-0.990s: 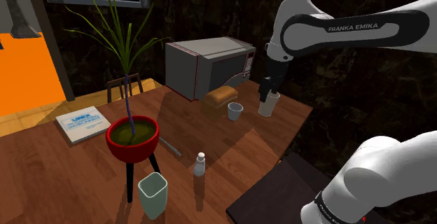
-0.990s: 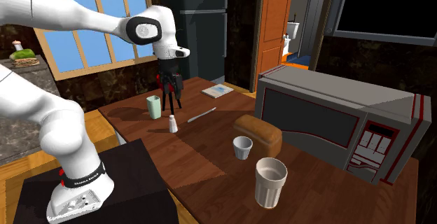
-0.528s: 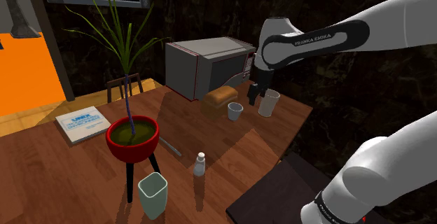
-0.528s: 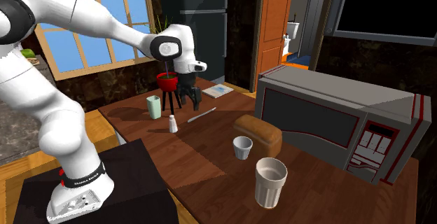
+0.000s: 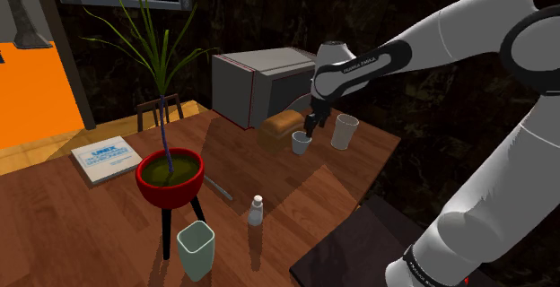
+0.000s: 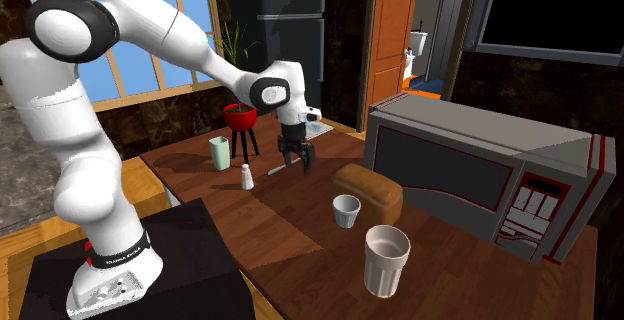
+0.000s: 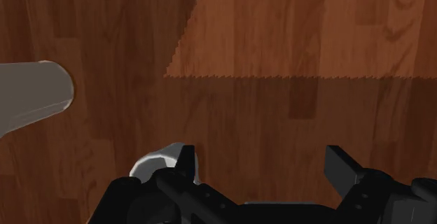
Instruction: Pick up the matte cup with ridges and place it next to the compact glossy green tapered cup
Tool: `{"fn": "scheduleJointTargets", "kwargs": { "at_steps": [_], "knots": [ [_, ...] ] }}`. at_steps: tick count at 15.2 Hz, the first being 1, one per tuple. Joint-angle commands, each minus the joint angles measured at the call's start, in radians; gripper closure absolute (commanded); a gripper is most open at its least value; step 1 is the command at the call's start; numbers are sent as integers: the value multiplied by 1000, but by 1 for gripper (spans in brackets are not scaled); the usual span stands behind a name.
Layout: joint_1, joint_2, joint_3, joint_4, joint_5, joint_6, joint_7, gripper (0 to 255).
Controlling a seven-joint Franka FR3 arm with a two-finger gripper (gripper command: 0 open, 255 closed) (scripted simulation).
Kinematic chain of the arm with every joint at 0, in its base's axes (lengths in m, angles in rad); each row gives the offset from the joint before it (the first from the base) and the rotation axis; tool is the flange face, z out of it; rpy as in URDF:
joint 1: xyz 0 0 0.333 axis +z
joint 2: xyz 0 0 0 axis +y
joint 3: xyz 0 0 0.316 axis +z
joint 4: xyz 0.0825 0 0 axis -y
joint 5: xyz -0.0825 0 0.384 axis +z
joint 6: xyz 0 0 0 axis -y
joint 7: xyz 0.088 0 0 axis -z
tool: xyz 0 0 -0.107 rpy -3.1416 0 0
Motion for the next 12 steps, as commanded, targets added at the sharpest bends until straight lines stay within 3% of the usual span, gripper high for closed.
{"fn": "scheduleJointTargets", "kwargs": {
  "at_steps": [1,12],
  "knots": [
    [-6,82,-6,50,-7,37,-12,0],
    [-37,507,-23,407,-18,128,-74,0]
  ]
}}
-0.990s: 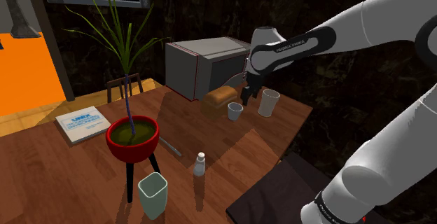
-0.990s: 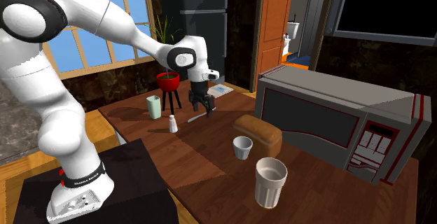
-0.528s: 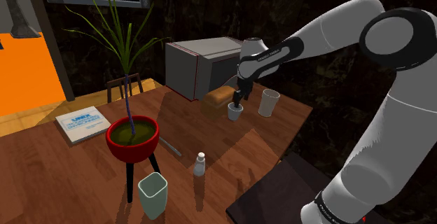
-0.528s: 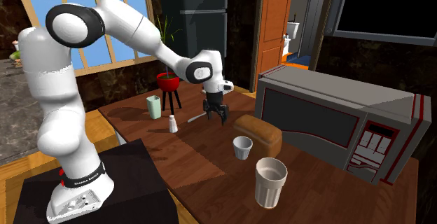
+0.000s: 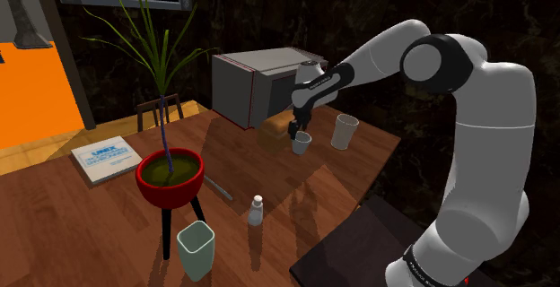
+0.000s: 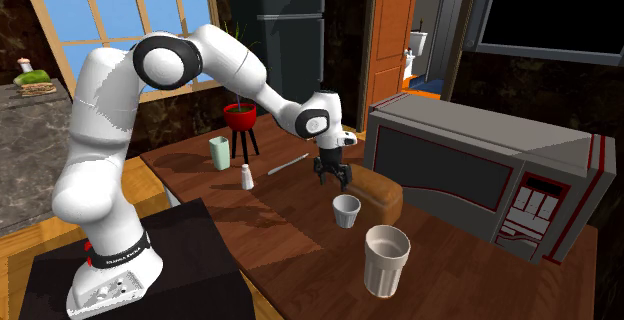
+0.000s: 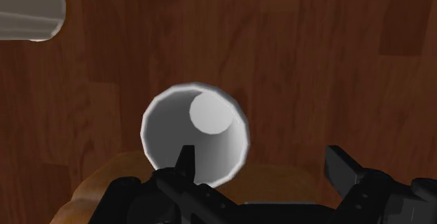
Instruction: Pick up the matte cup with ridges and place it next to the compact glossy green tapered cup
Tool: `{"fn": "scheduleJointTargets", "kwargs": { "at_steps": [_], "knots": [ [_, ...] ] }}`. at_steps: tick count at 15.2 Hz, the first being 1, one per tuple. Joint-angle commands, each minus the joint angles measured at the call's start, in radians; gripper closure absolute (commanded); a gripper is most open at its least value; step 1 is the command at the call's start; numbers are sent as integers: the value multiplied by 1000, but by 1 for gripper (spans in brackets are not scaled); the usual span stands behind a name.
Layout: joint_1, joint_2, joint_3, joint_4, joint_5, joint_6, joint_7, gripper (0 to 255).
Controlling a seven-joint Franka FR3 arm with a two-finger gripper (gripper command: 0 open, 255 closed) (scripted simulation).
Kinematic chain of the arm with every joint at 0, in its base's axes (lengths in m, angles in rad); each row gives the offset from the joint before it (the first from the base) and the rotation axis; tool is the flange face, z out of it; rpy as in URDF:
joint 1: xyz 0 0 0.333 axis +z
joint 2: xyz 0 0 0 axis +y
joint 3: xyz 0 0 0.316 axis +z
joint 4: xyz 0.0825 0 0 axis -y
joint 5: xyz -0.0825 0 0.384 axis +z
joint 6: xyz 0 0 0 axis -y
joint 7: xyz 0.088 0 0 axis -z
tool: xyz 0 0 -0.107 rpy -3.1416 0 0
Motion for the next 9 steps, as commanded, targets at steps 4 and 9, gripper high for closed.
{"fn": "scheduleJointTargets", "kwargs": {
  "at_steps": [4,9],
  "knots": [
    [-7,74,-3,44,-2,34,-7,0],
    [-11,120,-6,47,-5,77,-5,0]
  ]
}}
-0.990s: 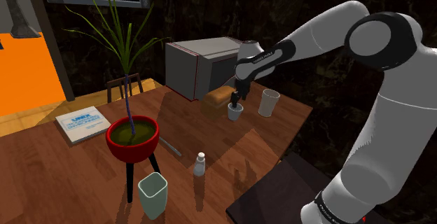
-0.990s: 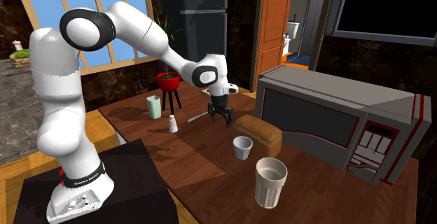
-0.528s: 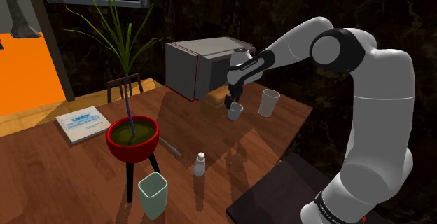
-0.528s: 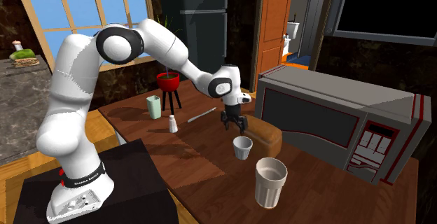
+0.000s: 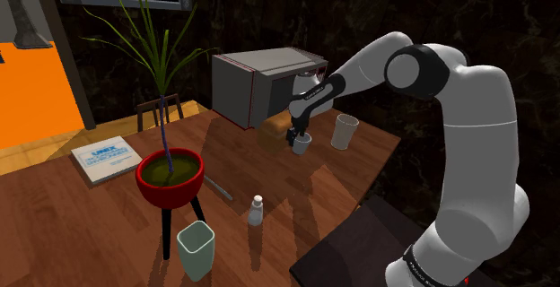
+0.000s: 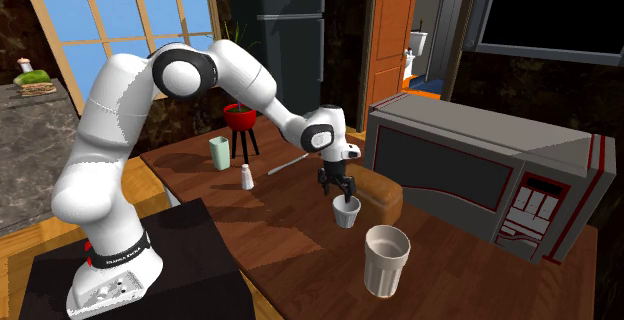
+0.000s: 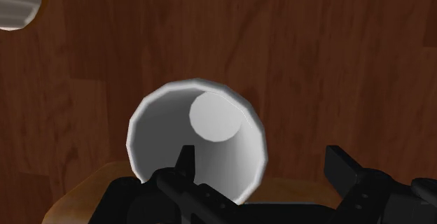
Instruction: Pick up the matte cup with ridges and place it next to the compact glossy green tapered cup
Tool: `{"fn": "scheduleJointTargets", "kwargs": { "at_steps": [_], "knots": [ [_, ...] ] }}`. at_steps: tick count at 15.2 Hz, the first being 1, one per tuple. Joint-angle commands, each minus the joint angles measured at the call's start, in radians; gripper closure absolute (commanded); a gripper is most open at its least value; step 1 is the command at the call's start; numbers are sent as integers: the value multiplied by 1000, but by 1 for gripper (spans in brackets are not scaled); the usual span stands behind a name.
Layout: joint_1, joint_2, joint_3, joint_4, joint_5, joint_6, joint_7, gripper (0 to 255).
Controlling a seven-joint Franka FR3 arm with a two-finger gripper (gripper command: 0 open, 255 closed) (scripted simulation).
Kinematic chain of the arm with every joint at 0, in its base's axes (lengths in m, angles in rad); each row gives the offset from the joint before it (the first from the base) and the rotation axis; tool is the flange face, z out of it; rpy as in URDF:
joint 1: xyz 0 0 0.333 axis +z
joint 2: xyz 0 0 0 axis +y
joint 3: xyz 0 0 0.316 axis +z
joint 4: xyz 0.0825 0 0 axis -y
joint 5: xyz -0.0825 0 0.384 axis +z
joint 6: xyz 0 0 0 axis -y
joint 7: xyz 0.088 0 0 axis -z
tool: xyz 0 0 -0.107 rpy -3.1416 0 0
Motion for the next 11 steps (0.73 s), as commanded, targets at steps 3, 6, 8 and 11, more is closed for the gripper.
{"fn": "scheduleJointTargets", "kwargs": {
  "at_steps": [3,6,8,11],
  "knots": [
    [0,6,0,0,-1,6,0,0],
    [0,6,0,0,-1,6,0,0],
    [0,6,0,0,-1,6,0,255],
    [0,6,0,0,-1,6,0,255]
  ]
}}
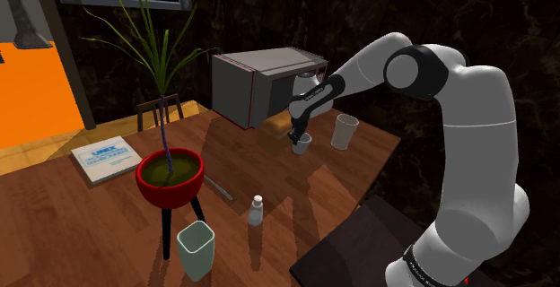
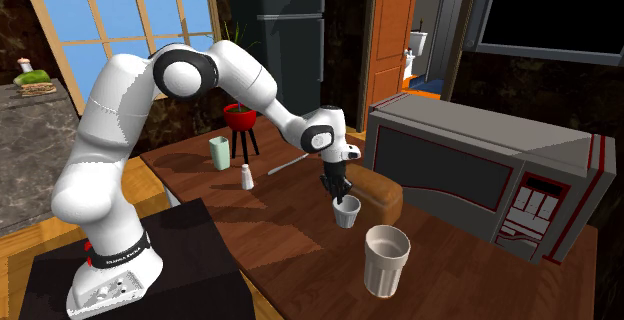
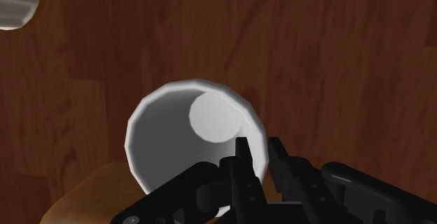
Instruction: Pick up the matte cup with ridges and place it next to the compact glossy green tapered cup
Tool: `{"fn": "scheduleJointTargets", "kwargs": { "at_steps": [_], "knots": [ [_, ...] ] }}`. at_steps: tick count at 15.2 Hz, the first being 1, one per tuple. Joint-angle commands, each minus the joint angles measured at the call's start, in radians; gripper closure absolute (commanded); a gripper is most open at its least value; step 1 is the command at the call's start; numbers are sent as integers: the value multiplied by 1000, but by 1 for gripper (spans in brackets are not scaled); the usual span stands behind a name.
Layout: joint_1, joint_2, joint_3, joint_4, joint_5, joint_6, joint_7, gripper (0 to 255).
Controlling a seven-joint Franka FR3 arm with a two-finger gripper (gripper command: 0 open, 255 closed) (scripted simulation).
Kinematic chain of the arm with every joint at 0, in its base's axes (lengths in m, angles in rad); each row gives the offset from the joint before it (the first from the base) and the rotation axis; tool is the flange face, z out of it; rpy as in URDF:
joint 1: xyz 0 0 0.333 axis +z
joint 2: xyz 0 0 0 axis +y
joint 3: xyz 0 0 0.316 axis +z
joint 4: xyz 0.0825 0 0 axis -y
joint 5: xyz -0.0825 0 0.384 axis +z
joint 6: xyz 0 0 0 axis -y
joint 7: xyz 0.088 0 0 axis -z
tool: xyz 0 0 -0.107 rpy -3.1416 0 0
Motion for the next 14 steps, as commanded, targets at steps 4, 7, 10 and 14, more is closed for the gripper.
{"fn": "scheduleJointTargets", "kwargs": {
  "at_steps": [4,7,10,14],
  "knots": [
    [0,0,0,-1,0,0,0,255],
    [0,-9,1,0,1,-9,-2,255],
    [-1,-38,2,0,3,-38,-7,255],
    [-1,-73,4,4,7,-77,-13,255]
  ]
}}
